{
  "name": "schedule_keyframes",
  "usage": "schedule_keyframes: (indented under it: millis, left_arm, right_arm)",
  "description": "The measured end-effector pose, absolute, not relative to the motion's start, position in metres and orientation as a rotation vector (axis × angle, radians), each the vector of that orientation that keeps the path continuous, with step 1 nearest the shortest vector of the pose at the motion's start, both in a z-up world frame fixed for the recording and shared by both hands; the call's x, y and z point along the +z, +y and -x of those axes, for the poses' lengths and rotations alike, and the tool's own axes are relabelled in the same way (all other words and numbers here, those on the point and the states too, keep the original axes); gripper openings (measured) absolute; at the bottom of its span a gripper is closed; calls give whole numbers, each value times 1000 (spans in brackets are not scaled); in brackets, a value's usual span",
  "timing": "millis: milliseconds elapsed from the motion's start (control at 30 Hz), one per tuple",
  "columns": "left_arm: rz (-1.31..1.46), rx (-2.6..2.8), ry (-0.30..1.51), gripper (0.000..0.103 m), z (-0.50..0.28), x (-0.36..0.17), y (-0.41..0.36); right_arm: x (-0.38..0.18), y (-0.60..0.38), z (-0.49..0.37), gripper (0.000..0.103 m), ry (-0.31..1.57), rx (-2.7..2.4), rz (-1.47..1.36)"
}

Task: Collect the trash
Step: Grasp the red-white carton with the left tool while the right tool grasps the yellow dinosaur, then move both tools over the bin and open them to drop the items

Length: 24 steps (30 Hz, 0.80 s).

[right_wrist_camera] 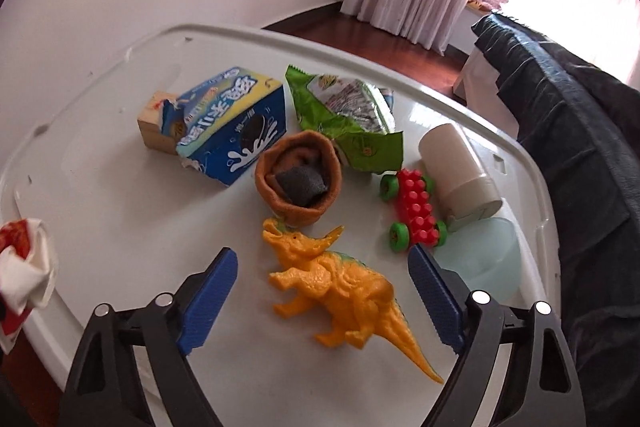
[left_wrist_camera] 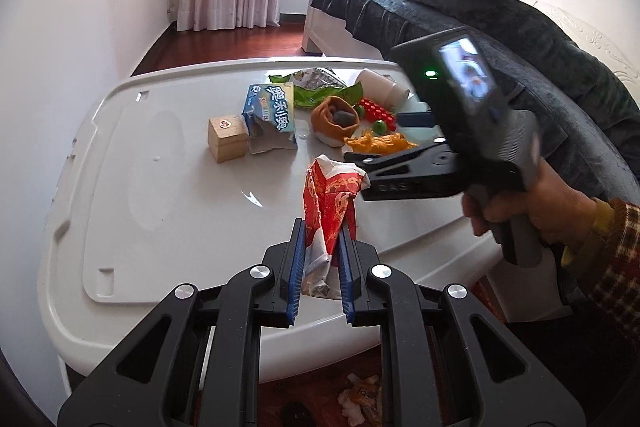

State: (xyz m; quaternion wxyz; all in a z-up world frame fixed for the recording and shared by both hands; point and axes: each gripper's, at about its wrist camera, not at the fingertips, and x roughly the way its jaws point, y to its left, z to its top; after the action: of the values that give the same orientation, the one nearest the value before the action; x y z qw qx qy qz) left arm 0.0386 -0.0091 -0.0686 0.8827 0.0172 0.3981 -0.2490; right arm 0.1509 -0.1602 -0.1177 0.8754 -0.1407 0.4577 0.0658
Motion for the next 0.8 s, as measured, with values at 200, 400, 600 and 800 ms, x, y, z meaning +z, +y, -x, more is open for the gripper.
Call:
schedule_keyframes:
  millis: [200, 400, 600, 800]
  left_arm:
    - [-33, -530, 837, 15, -37, -71, -11]
    - [-21, -512, 831, 15, -37, -70, -9]
    - [2, -508, 810, 15, -24, -60, -7]
    - [17, -510, 811, 15, -1, -57, -6]
  right_arm:
    - [-123, -168, -159, 61, 1009, 119, 239]
    - [-114, -166, -138, 53, 964, 103, 229]
    - [-95, -167, -111, 39, 958, 96, 195]
    - [-85, -161, -100, 39, 941, 99, 223]
